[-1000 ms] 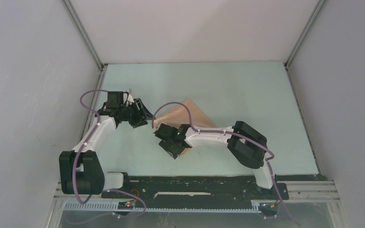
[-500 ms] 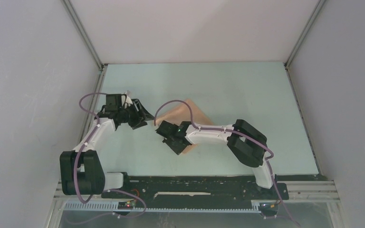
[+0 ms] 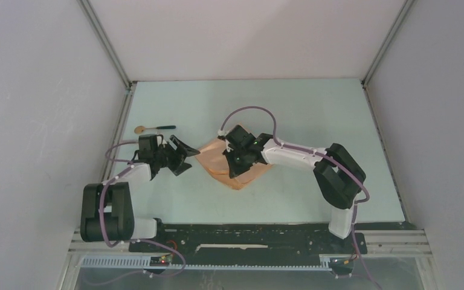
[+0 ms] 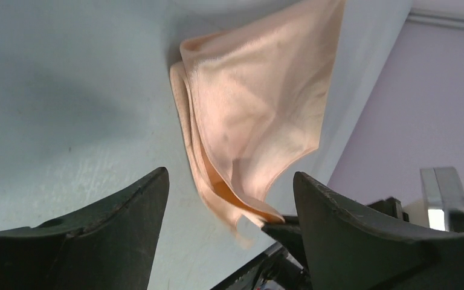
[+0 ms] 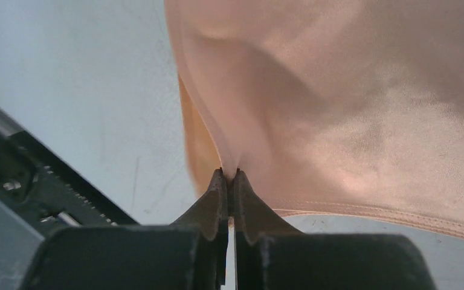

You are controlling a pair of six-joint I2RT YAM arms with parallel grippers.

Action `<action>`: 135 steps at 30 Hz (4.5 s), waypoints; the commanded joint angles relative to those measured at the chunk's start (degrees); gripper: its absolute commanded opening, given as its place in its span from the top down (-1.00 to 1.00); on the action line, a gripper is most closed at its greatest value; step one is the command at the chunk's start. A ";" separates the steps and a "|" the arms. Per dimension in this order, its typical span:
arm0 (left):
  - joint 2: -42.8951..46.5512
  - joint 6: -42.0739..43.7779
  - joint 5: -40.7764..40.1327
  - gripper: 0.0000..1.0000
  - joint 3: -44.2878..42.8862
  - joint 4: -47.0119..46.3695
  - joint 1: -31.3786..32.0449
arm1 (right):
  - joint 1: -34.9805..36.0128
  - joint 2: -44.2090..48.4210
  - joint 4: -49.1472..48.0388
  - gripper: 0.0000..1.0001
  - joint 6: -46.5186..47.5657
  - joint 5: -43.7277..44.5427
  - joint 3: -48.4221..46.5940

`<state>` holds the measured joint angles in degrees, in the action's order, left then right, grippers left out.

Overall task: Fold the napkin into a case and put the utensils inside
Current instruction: Pick up the lower triangle-folded napkin from the center of the board, then fold the lower triangle-folded napkin at the center of the board.

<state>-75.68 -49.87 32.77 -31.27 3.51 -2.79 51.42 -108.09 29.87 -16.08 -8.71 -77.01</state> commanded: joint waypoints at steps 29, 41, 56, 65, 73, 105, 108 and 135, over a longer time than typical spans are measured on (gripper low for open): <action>6.08 2.69 -4.22 -0.59 0.13 -0.55 -0.54 | 10.28 -2.31 5.42 -0.23 5.80 12.70 -2.63; 4.61 3.10 -2.75 -0.60 0.82 -1.77 -0.56 | 11.24 -7.93 7.69 -0.15 7.03 12.43 -8.51; 4.22 2.83 -1.55 -0.60 0.88 -2.45 -1.08 | 10.72 -12.75 10.37 0.38 6.52 13.82 -6.48; 3.33 3.11 -1.64 -0.61 1.12 -2.63 -1.17 | 8.00 -9.08 7.94 1.00 5.65 10.78 -5.63; -0.98 -1.65 0.14 -0.63 3.90 -9.33 -1.17 | 0.10 0.11 -2.12 1.00 2.07 -5.40 1.51; -16.83 -8.19 -5.59 0.19 -3.07 -21.93 4.62 | -10.67 9.45 -22.68 1.00 -8.60 -22.22 17.38; -15.68 -6.93 -6.89 0.37 -3.95 -20.20 5.12 | -11.18 10.18 -23.44 1.00 -9.13 -22.33 18.38; -24.81 -1.90 -17.34 0.71 -30.68 3.02 18.92 | -19.46 10.22 -32.94 1.00 -19.87 -23.88 30.17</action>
<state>-97.71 -53.32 17.02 -58.11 4.62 15.05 32.58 -99.13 -3.64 -35.18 -33.76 -46.98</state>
